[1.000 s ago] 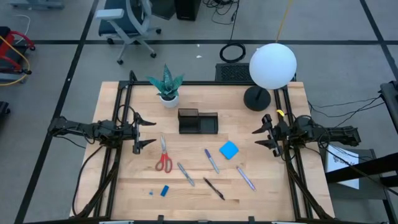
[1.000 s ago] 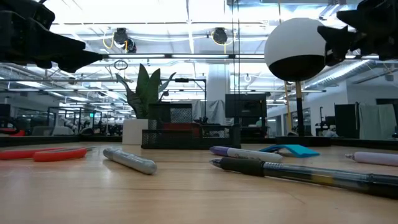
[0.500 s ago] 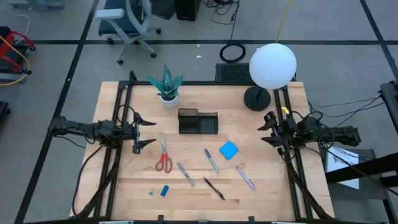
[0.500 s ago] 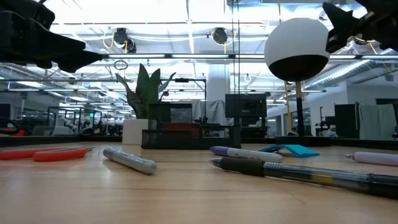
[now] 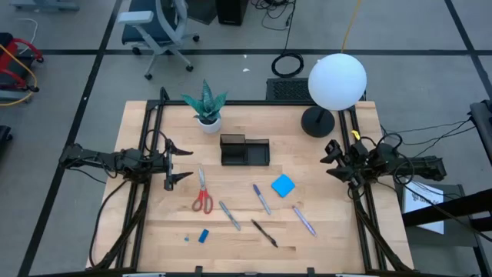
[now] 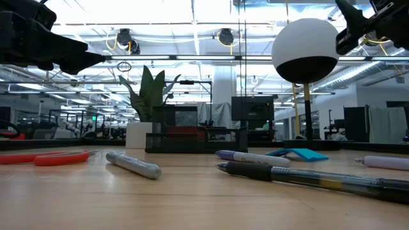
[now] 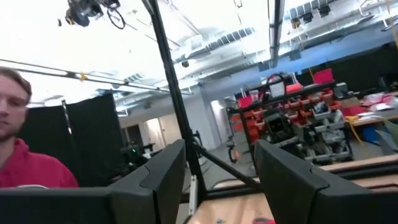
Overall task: Pick and place office supplies into organizer
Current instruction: Put the purple pen into the black desk organizer
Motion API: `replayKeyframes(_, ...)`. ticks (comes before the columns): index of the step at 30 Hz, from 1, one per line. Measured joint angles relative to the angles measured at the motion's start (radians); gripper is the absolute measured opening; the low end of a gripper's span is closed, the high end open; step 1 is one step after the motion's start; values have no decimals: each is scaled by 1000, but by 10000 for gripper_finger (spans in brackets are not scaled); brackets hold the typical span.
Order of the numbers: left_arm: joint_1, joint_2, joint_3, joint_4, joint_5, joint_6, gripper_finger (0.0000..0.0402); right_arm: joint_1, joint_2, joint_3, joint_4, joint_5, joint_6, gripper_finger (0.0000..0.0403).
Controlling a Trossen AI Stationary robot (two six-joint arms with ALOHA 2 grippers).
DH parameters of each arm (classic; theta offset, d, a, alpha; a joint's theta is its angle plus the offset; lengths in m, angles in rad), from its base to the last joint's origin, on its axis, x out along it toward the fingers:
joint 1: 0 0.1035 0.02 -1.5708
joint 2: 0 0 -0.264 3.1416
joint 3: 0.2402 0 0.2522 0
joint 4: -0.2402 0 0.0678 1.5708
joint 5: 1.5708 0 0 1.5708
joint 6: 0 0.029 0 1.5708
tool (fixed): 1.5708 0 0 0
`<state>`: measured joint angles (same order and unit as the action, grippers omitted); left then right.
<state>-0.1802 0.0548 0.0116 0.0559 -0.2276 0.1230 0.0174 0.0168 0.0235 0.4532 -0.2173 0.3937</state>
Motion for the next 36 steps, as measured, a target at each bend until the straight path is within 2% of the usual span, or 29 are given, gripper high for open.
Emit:
replayKeyframes(8,0,0,0,0,0,0,347,23,130,140,-8,-24,-16,187)
replayKeyframes(16,0,0,0,0,0,0,347,86,374,362,-124,-10,-19,187)
replayKeyframes(25,0,0,0,0,0,0,347,177,611,652,-383,124,32,187)
replayKeyframes(36,0,0,0,0,0,0,347,323,760,880,-709,342,229,187)
